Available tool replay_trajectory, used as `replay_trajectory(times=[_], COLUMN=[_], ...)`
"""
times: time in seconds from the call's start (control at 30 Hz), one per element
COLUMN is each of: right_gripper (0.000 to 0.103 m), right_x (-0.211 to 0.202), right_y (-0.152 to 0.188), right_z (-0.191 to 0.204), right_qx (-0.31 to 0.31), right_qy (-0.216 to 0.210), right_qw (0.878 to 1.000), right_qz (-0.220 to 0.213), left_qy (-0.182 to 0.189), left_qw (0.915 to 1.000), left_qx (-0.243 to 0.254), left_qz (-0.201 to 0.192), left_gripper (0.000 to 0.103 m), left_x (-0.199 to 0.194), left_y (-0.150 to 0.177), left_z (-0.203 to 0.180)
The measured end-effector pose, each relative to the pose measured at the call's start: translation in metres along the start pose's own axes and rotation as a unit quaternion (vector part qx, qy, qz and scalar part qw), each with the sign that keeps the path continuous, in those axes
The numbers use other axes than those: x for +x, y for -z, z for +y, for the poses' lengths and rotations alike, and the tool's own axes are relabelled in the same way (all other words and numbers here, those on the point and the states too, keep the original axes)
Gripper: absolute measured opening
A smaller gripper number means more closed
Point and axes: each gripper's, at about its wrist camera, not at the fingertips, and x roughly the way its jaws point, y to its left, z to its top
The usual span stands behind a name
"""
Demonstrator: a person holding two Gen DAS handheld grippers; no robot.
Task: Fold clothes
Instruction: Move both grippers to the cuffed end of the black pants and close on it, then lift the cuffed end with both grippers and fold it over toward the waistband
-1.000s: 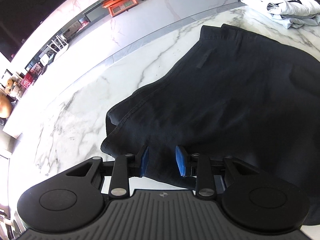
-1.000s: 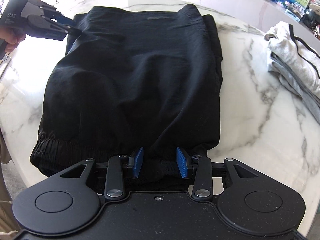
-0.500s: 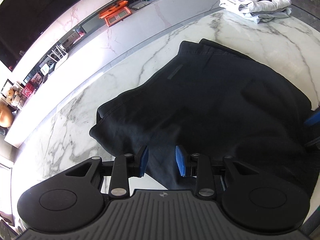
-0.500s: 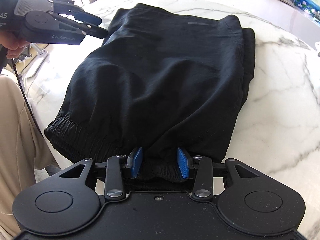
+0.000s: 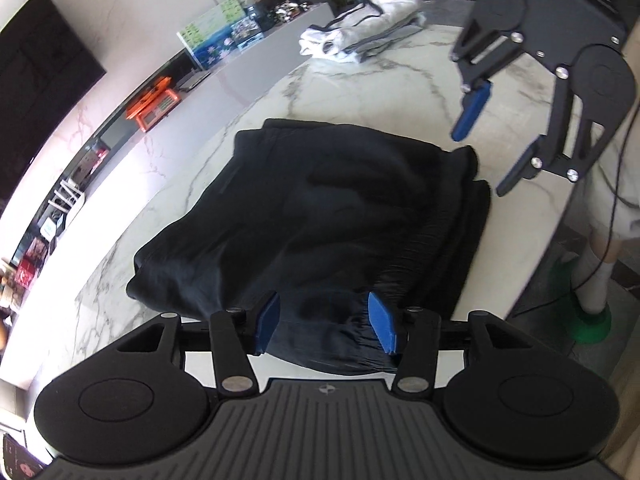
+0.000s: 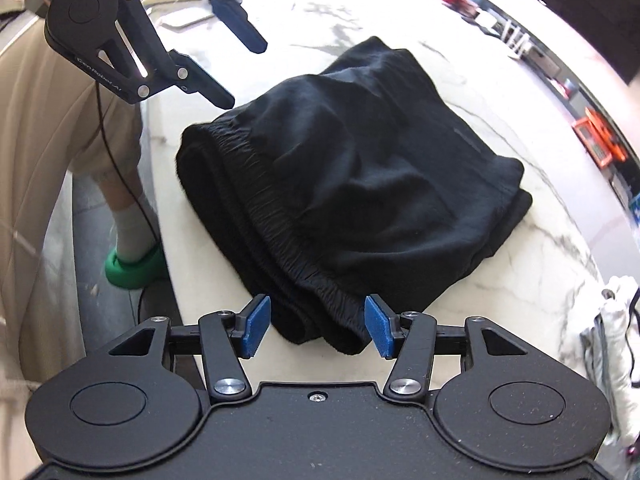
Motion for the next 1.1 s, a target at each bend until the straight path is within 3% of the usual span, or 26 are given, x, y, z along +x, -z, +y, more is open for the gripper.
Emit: replay_trajectory(times=[0.17,0.3,0.43,0.57,0.6,0.83,1.1], right_gripper=[0.052,0.052,0.05,0.037,0.032,0.022,0.024], right_x=[0.024,0.036,0.046,0.054,0.055,0.051,0.057], right_y=[-0.003,-0.003,-0.004,0.0,0.001,-0.003,-0.007], right_z=[0.005,0.009,0.007,0.004,0.004,0.009,0.031], right_qx=[-0.059,-0.065,-0.038,-0.012,-0.009,-0.011,-0.049], right_qy=[0.006,0.029,0.039,0.04,0.042,0.02,0.048], right_qw=[0.998,0.997,0.998,0.999,0.999,1.0,0.997], right_qz=[0.015,0.015,0.01,0.01,0.01,-0.004,-0.017], left_qy=[-0.018,-0.042,-0.046,-0.049,-0.055,-0.056,-0.066], left_qw=[0.9983,0.9969,0.9985,0.9986,0.9981,0.9921,0.9866], left_qx=[0.056,0.06,0.023,-0.015,-0.023,-0.103,-0.141], left_qz=[0.006,0.027,0.022,0.016,0.018,0.046,0.049], left_gripper=[0.048,0.044,0.03,0.015,0.014,0.013,0.012], left_x=[0.017,0.036,0.04,0.036,0.035,0.028,0.022], left_y=[0.0,0.003,0.009,0.016,0.019,0.036,0.048], left_z=[-0.035,-0.038,-0.03,-0.024,-0.022,-0.001,0.007])
